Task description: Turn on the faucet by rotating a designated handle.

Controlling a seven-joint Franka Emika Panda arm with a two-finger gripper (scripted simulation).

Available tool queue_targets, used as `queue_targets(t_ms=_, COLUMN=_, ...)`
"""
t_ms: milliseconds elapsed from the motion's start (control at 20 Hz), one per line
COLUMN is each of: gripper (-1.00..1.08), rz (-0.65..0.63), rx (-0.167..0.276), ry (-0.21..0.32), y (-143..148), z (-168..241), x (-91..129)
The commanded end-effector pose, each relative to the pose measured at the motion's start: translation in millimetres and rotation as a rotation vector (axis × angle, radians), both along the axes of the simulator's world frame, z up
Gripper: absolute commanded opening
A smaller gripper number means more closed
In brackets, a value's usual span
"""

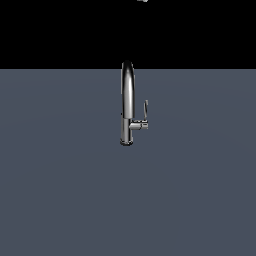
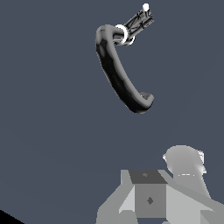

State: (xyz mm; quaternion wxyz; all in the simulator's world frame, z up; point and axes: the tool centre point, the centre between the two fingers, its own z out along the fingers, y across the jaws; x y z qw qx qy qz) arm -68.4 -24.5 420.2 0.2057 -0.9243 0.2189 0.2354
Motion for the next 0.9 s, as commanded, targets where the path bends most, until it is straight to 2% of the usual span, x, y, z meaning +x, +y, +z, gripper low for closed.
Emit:
queue_targets(t_ms=0, gripper=-1.00, rz=-0.037, rx=0.038, ry=0.037, y=-3, z=-9, x=13)
queue_targets(t_ms=850, gripper=-1.00, rz=-0.309, rx=0.313, ry=0.305, y=-26, z=-89, x=94)
